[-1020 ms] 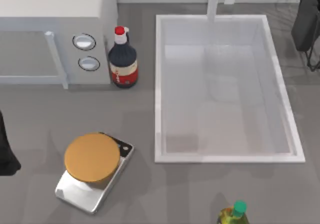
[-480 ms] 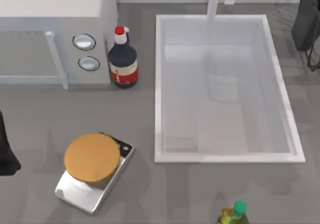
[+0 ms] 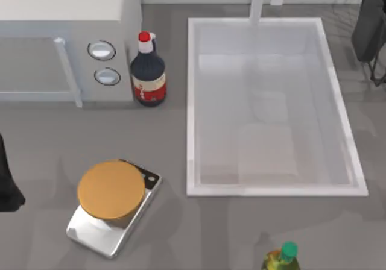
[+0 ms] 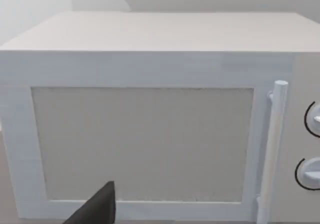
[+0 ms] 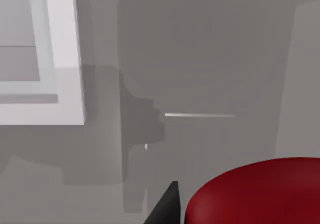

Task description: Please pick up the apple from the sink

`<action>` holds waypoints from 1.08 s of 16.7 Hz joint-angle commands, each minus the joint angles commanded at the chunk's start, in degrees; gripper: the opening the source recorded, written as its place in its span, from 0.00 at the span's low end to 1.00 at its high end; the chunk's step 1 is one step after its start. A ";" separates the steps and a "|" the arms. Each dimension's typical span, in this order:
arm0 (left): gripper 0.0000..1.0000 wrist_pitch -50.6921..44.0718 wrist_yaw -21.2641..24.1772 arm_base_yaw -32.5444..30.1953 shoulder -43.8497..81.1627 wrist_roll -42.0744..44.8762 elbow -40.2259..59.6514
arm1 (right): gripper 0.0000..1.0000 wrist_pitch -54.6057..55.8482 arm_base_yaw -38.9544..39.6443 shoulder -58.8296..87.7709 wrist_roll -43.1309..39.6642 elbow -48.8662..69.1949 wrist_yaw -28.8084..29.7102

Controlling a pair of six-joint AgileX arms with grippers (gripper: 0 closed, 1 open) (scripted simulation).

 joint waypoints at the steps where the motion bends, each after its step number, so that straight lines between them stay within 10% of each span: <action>1: 1.00 0.00 0.00 0.00 0.00 0.00 0.00 | 0.00 2.97 0.00 0.48 0.02 -2.26 0.00; 9: 1.00 0.00 0.00 0.00 0.00 0.00 0.00 | 0.00 9.31 -0.01 1.96 0.07 -7.95 0.00; 18: 1.00 0.00 0.00 0.00 0.00 0.00 0.00 | 0.68 9.31 -0.01 1.96 0.07 -7.95 0.00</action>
